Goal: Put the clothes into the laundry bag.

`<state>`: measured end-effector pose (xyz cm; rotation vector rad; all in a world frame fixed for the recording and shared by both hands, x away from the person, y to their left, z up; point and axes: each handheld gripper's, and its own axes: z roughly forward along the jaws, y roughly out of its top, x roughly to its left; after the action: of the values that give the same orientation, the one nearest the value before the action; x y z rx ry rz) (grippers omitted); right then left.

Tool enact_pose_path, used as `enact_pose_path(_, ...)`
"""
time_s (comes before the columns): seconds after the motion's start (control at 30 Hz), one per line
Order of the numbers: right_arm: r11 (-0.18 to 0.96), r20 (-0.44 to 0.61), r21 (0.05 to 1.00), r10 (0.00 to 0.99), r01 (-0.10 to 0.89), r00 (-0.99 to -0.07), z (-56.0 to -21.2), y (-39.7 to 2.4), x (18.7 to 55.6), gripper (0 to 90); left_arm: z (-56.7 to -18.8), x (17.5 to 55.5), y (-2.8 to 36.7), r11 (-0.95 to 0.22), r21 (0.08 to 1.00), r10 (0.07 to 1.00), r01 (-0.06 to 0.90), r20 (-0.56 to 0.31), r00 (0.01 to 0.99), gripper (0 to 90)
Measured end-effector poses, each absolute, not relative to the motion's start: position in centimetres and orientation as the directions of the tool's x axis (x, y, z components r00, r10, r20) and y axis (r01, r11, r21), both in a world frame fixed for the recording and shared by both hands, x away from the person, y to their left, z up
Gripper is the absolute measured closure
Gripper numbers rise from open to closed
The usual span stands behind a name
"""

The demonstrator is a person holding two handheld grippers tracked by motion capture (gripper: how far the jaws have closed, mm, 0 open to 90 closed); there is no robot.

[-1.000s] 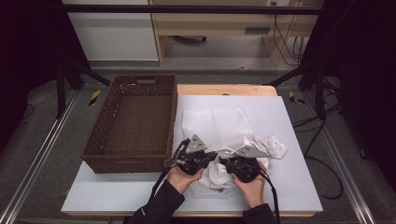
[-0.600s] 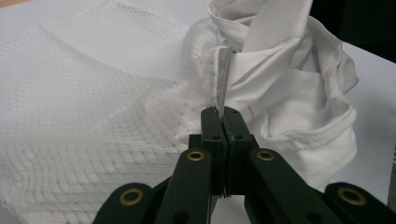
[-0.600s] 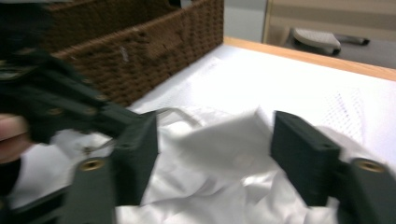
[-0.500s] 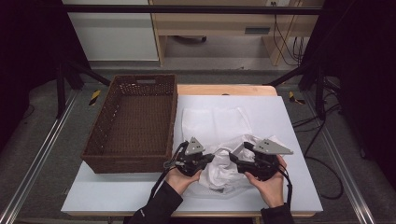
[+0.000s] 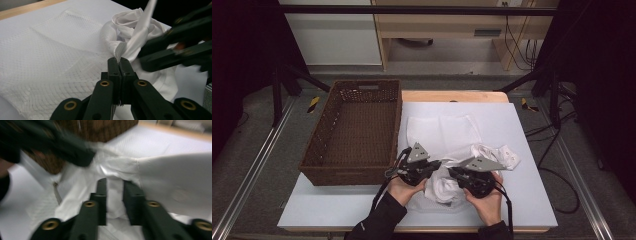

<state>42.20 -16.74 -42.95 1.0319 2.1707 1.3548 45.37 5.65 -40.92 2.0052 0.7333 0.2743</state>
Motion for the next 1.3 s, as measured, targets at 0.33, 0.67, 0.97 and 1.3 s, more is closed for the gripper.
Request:
enact_pose_path(0.33,0.235,0.009,0.904,0.824,0.357,-0.566,-39.7,-20.4,42.9,24.2,-41.3,45.8,5.9,-0.37,0.841,0.604,0.395,-0.106,0.79,89.3)
enact_pose_path(0.67,0.371,0.051,0.83,0.693,0.417,-0.719,-43.9,-16.5,42.9,84.6,-40.7,45.5,5.8,-0.362,0.847,0.598,0.389,-0.109,0.794,89.3)
enact_pose_path(0.97,0.324,-0.007,0.816,0.833,0.479,-0.553,-47.1,-13.0,46.3,85.0,-40.3,44.0,5.1,-0.367,0.859,0.571,0.357,-0.095,0.816,89.3)
enact_pose_path(1.3,0.205,0.08,0.902,0.786,0.38,-0.613,-43.1,-18.3,41.9,63.9,-42.4,44.8,6.1,-0.374,0.836,0.594,0.4,-0.115,0.796,89.3)
